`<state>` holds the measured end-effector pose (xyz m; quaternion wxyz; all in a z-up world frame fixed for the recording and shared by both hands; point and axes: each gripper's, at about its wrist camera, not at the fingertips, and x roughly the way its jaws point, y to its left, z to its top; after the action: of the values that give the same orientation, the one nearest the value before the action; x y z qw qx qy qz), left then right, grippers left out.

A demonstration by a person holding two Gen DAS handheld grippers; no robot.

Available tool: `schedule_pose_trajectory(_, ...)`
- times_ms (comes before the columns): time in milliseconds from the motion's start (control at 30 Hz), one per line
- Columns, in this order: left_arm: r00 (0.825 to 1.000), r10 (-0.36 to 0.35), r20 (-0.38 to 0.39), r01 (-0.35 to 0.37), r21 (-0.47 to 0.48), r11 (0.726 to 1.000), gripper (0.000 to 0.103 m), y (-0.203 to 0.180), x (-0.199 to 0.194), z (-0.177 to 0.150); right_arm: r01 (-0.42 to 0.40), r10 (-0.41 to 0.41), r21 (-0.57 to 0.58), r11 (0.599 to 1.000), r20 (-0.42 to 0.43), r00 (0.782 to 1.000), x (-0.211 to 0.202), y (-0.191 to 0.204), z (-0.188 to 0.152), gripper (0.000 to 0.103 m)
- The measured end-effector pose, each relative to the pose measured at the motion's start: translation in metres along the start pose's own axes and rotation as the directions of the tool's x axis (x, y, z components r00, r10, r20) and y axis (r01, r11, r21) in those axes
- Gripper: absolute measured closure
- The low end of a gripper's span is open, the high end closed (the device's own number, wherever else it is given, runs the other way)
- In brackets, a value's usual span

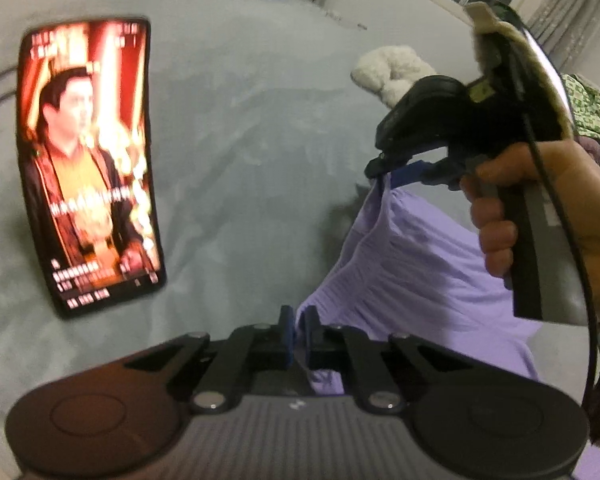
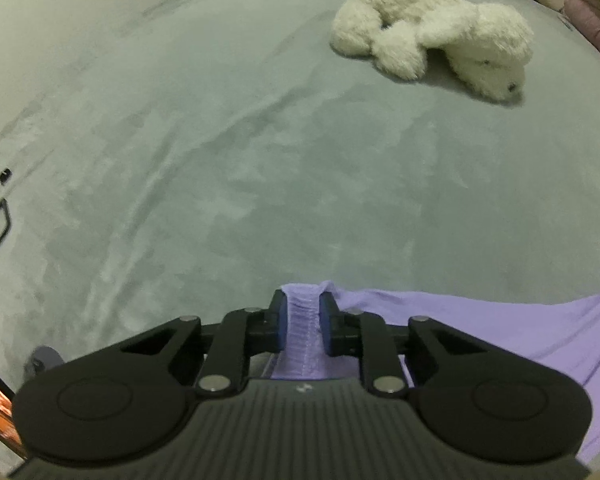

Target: Fold clothes

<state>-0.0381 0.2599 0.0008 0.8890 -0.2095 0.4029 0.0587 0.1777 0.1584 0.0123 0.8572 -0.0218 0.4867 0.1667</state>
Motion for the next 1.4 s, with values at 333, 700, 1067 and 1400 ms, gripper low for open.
schedule_pose_trajectory(333,0.986,0.127,0.105,-0.132,0.044,0.99,0.098,0.011,-0.014,0.012,-0.076,0.078,-0.027,0.997,0.059,0.995,-0.003,0.035,0.017,0.09)
schedule_pose_trajectory(700,0.979,0.198,0.053,-0.203,0.108,0.973,0.096,0.012,0.003,0.012,-0.12,0.122,-0.059,0.991,0.025,0.992,0.028,0.044,0.009,0.083)
schedule_pose_trajectory(1067,0.946,0.256,0.199,-0.283,0.126,0.951,0.069,-0.024,-0.013,0.015,-0.176,0.179,-0.04,0.984,0.097,0.979,-0.015,-0.006,0.02,0.066)
schedule_pose_trajectory(1400,0.987,0.055,0.153,-0.087,0.212,0.973,0.065,-0.084,0.014,0.007,-0.076,0.06,0.11,0.991,0.141,0.988,-0.043,-0.127,-0.007,0.066)
